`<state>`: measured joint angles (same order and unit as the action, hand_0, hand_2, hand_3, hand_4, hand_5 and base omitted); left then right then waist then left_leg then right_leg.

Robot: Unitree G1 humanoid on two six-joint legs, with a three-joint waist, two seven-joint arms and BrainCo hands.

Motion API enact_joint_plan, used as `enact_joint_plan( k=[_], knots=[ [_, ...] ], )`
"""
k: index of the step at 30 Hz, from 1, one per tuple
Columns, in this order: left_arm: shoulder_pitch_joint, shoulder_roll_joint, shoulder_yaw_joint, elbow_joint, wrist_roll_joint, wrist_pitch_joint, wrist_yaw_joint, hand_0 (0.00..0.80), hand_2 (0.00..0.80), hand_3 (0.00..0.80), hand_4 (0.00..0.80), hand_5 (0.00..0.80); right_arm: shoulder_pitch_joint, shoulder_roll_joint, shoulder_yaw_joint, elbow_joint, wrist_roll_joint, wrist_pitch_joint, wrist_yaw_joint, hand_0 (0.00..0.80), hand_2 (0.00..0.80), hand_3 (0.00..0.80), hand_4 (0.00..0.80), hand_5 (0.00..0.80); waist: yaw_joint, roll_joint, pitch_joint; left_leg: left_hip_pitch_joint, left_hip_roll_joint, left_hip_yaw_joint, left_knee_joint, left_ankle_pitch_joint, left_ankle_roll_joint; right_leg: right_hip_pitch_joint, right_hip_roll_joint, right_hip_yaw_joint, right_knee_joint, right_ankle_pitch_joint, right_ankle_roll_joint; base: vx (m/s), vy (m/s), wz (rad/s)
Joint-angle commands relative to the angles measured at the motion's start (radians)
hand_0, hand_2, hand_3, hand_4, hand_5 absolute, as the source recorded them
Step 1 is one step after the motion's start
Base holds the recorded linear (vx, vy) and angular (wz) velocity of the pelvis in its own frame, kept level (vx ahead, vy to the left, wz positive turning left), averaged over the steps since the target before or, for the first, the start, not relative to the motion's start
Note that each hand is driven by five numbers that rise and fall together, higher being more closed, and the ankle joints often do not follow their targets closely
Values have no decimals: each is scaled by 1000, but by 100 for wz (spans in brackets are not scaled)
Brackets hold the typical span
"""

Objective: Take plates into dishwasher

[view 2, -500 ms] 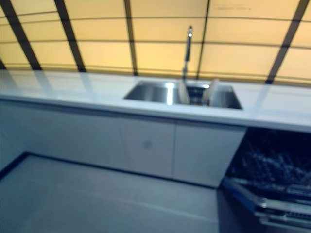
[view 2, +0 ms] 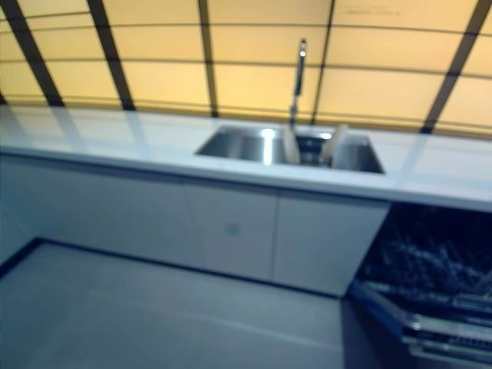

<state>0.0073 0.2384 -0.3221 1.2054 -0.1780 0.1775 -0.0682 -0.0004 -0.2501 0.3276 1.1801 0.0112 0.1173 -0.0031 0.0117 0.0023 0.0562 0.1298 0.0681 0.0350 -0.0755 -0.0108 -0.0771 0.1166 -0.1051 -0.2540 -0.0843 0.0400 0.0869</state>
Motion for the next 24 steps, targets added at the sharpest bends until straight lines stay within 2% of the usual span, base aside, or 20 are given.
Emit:
enact_joint_plan(
  k=[1,19,24],
  knots=[
    [-54,-12,11,78,16,14,6,0,0,0,0,0,-55,29,64,35,-20,12,9,0,0,0,0,0,-19,-34,11,-20,-71,83,-12,2,76,-16,33,85,39,-8,18,0,0,0],
    [-57,-17,9,78,5,10,2,0,0,0,0,0,-64,34,65,42,-19,16,9,0,0,0,0,0,-15,-29,10,-24,-71,78,-12,4,76,-18,33,83,46,-17,13,0,0,0],
    [-63,-16,8,77,1,12,17,0,0,0,0,0,-72,36,69,39,-11,20,17,0,0,0,0,0,-14,-28,14,-24,-64,78,-12,8,80,-27,35,81,88,-42,7,-4,-41,0]
  ],
)
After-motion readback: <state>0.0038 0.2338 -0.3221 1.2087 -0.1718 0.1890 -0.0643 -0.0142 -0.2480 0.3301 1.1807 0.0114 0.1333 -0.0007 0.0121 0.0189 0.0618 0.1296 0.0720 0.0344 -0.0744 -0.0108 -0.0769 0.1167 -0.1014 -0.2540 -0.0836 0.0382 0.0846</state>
